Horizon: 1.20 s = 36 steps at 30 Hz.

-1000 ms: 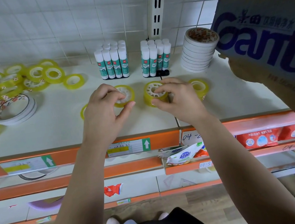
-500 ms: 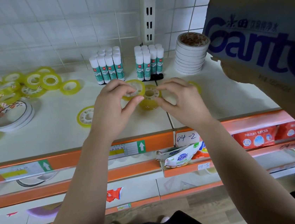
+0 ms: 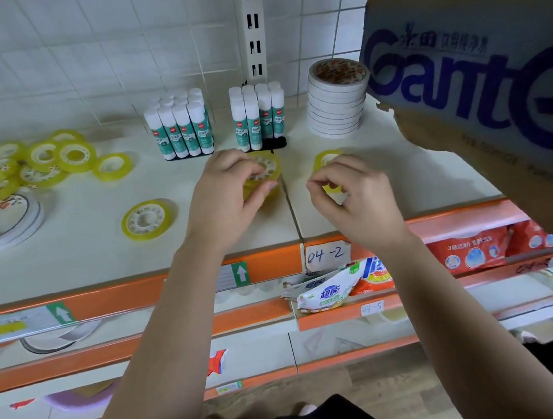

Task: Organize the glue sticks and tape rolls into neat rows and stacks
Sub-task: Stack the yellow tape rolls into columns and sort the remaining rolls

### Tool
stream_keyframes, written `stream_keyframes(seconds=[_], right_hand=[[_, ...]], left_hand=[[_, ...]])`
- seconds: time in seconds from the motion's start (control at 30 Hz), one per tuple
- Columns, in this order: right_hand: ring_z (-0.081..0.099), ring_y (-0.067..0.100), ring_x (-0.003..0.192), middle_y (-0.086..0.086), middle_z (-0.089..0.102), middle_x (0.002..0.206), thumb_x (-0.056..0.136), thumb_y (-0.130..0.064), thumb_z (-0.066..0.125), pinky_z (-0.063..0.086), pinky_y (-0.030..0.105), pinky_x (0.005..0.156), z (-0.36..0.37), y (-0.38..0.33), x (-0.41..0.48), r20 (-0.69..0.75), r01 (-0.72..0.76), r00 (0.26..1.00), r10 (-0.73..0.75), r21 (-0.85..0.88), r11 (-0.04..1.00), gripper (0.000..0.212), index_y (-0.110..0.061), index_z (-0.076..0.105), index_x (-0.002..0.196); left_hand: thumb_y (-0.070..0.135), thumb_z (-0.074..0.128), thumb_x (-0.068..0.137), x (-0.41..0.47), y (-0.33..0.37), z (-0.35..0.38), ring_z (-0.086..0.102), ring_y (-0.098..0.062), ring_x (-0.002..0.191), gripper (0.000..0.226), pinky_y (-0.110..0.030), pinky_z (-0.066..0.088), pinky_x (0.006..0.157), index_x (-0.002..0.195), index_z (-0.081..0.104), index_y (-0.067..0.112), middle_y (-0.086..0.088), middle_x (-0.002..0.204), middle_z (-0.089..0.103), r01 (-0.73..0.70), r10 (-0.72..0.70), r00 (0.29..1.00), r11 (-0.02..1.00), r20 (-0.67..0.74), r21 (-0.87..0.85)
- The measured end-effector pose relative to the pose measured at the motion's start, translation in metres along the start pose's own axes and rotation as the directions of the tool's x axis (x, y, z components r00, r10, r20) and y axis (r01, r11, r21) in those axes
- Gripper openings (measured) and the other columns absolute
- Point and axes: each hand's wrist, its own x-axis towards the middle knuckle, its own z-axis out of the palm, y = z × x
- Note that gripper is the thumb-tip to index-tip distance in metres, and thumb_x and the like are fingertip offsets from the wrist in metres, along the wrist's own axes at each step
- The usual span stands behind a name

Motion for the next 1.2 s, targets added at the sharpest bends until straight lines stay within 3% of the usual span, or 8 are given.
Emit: stream_keyframes(seconds=[0.1,0.3,0.53,0.77,1.2], right_hand=[[0.048,0.006,0.075,0.001,0.062,0.078,0.085,-0.010,0.064,0.039,0.018,0.066,0.0000,-0.0006,-0.0001,0.007,-0.001,1.000,0.001,-0.005,1.000,0.008,-0.007,0.070,0.080],[0.052,0.013,0.071,0.002,0.061,0.076,0.087,-0.015,0.062,0.040,0.021,0.061,0.0006,-0.0003,-0.0019,0.008,0.005,1.000,-0.005,-0.021,1.000,0.014,-0.007,0.070,0.079],[0.052,0.015,0.067,0.002,0.060,0.073,0.088,-0.018,0.061,0.042,0.028,0.055,0.0007,0.0003,-0.0030,0.008,-0.003,1.000,0.003,-0.033,0.999,0.018,-0.007,0.068,0.076],[0.051,0.015,0.062,0.000,0.058,0.067,0.089,-0.023,0.059,0.045,0.035,0.053,0.0011,0.0006,-0.0040,0.036,-0.004,0.999,0.006,-0.039,0.999,0.023,-0.010,0.066,0.072],[0.052,0.015,0.062,-0.001,0.060,0.068,0.088,-0.026,0.061,0.047,0.036,0.054,0.0020,0.0021,-0.0036,0.068,-0.035,0.997,0.037,-0.026,0.999,0.022,-0.011,0.066,0.073]], left_hand=[[0.029,0.071,0.087,-0.0023,-0.0033,0.0020,0.057,-0.028,0.101,0.029,-0.025,0.038,0.085,0.101,0.072,0.003,-0.009,0.101,0.064,0.008,-0.007,0.999,1.000,-0.041,0.021],[0.040,0.059,0.086,-0.0013,-0.0024,0.0029,0.058,-0.026,0.098,0.040,-0.026,0.041,0.082,0.099,0.072,0.005,-0.008,0.099,0.064,0.027,-0.028,0.999,1.000,-0.030,-0.013],[0.027,0.079,0.079,-0.0021,-0.0038,0.0047,0.057,-0.029,0.099,0.032,-0.028,0.040,0.084,0.099,0.072,0.002,-0.010,0.101,0.062,0.021,-0.021,0.999,0.999,-0.027,0.027],[0.028,0.079,0.079,-0.0024,-0.0033,0.0043,0.057,-0.031,0.098,0.032,-0.031,0.042,0.081,0.096,0.072,0.002,-0.011,0.099,0.063,0.025,-0.024,0.999,0.999,-0.029,0.023],[0.022,0.074,0.081,-0.0022,-0.0032,0.0059,0.057,-0.030,0.100,0.027,-0.026,0.037,0.086,0.100,0.073,0.003,-0.011,0.100,0.063,0.053,-0.053,0.998,0.998,-0.014,-0.015]])
